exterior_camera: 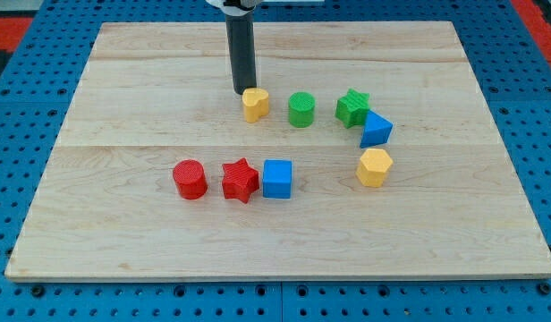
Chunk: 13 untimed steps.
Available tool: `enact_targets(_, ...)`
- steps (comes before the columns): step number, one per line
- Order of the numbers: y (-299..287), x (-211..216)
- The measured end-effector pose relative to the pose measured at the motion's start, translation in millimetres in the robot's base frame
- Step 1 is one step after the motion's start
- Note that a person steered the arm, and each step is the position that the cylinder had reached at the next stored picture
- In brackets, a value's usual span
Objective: Move blue triangle in between blue cube and yellow hexagon
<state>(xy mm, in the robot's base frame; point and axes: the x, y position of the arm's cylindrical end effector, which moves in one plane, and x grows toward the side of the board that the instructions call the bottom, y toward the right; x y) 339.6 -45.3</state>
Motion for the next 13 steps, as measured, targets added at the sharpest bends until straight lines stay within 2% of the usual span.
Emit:
enact_targets(3, 0.0, 1.2)
enact_targets(4, 18.1, -33.3)
enact_targets(5, 104.0, -48.3)
enact_targets(6, 198.3, -41.3)
enact_targets(7, 226.7, -11.8)
enact_targets(9, 227.0, 37.5)
enact_targets(11, 219.6, 69.1)
enact_targets(13, 199.5, 63.0)
